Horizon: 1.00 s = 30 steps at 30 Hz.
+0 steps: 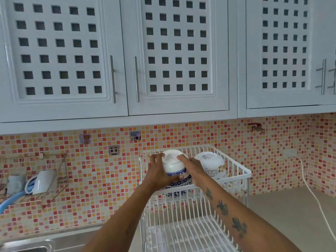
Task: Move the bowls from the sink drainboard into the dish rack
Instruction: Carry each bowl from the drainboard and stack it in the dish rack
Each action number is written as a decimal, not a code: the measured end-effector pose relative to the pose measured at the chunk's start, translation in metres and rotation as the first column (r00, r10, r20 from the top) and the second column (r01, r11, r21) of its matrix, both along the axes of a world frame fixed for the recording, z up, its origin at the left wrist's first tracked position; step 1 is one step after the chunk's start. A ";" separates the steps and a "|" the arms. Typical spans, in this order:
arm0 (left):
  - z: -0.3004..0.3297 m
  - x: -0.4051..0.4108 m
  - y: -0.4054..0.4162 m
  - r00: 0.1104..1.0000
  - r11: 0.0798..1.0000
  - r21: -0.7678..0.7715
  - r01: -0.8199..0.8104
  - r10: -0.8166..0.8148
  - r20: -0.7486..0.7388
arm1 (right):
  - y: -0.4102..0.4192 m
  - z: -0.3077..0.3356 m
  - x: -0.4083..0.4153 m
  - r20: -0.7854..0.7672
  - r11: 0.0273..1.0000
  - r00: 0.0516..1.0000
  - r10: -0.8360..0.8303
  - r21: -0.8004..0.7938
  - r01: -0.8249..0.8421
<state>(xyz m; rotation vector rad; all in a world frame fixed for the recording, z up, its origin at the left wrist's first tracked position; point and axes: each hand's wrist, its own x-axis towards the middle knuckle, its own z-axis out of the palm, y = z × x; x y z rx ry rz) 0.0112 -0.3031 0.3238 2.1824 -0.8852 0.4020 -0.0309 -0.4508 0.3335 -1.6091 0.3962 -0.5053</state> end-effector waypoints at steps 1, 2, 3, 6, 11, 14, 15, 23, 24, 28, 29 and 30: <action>-0.001 0.000 0.000 1.000 1.000 0.017 -0.004 0.004 -0.004 | -0.001 -0.001 0.001 0.004 1.000 1.000 0.004 -0.004 -0.004; -0.001 0.000 0.000 1.000 1.000 0.030 -0.007 0.007 -0.006 | -0.001 -0.002 0.001 0.005 1.000 1.000 0.006 -0.006 -0.006; -0.001 0.000 0.000 1.000 0.999 0.039 -0.008 0.008 -0.009 | -0.002 -0.003 0.002 0.007 1.000 1.000 0.008 -0.007 -0.008; -0.002 0.000 0.001 1.000 0.999 0.047 -0.003 0.004 -0.015 | -0.003 -0.005 0.003 0.005 1.000 1.000 0.017 -0.009 -0.017; -0.004 0.000 0.001 1.000 0.998 0.064 -0.002 0.003 -0.024 | -0.004 -0.008 0.003 -0.001 0.999 1.000 0.021 -0.039 -0.021; -0.006 0.000 0.001 1.000 0.998 0.067 -0.001 0.003 -0.030 | -0.005 -0.009 0.005 -0.014 0.998 0.999 0.034 -0.054 -0.034; -0.006 0.000 0.001 1.000 0.998 0.065 0.000 0.001 -0.029 | -0.005 -0.009 0.005 -0.025 0.998 0.999 0.036 -0.059 -0.037; -0.010 0.003 -0.002 1.000 0.998 0.052 0.020 -0.019 -0.014 | -0.009 -0.011 0.008 -0.047 0.997 0.999 0.024 -0.071 -0.027; -0.010 0.005 -0.002 0.999 0.998 0.050 0.023 -0.022 -0.030 | -0.009 -0.012 0.009 -0.049 0.997 0.999 0.022 -0.070 -0.025; -0.003 0.004 -0.001 0.968 0.997 -0.061 0.057 -0.070 -0.240 | -0.010 -0.013 0.012 -0.065 0.999 0.998 0.026 -0.042 -0.028; -0.002 0.005 0.000 0.943 0.991 -0.117 0.062 -0.097 -0.317 | -0.010 -0.013 0.013 -0.065 0.999 0.998 0.026 -0.029 -0.028; -0.001 0.008 0.001 0.912 0.983 -0.175 0.060 -0.125 -0.390 | -0.011 -0.013 0.014 -0.063 0.999 0.998 0.029 -0.022 -0.030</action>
